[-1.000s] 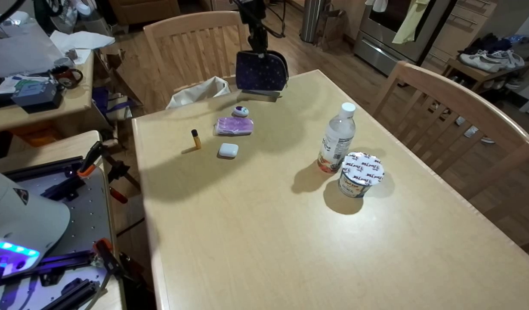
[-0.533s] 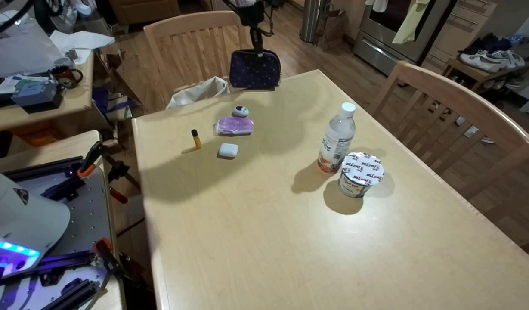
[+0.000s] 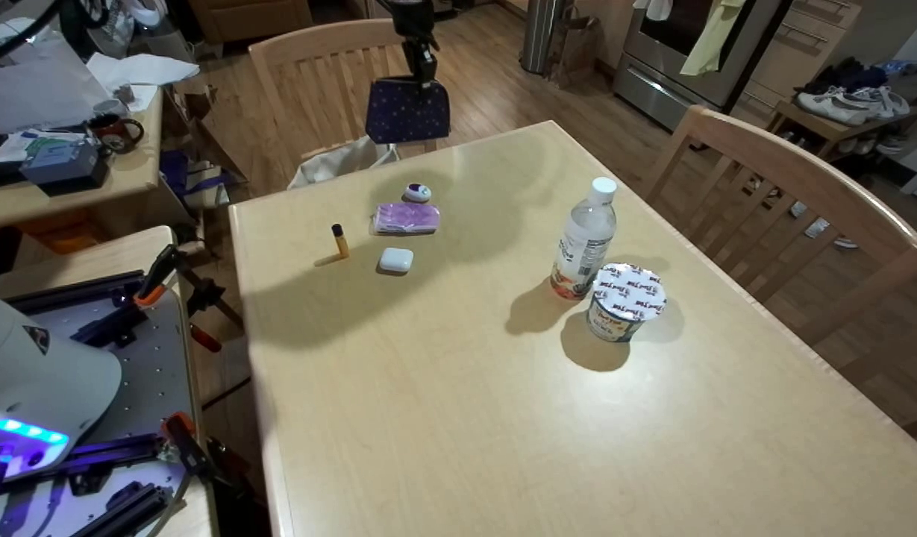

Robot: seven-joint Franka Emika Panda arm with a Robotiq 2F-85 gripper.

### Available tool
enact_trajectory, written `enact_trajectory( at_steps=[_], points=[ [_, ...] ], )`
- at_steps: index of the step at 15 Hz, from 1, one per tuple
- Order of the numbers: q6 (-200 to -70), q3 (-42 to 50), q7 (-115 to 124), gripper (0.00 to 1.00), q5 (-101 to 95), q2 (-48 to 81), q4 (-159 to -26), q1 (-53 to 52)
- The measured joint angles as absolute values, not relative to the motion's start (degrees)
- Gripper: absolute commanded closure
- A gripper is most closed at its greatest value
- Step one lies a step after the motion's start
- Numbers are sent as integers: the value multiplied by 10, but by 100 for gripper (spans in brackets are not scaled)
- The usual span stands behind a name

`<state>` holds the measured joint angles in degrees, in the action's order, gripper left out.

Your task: Pick up the small bag from the table and put it in the bag on the chair.

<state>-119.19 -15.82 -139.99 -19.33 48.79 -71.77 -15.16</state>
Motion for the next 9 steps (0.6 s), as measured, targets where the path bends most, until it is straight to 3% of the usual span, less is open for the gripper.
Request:
enact_trajectory(
  at_steps=[9],
  points=[
    [-1181, -170, -1464, 99, -180, 512, -707, -151]
  ],
)
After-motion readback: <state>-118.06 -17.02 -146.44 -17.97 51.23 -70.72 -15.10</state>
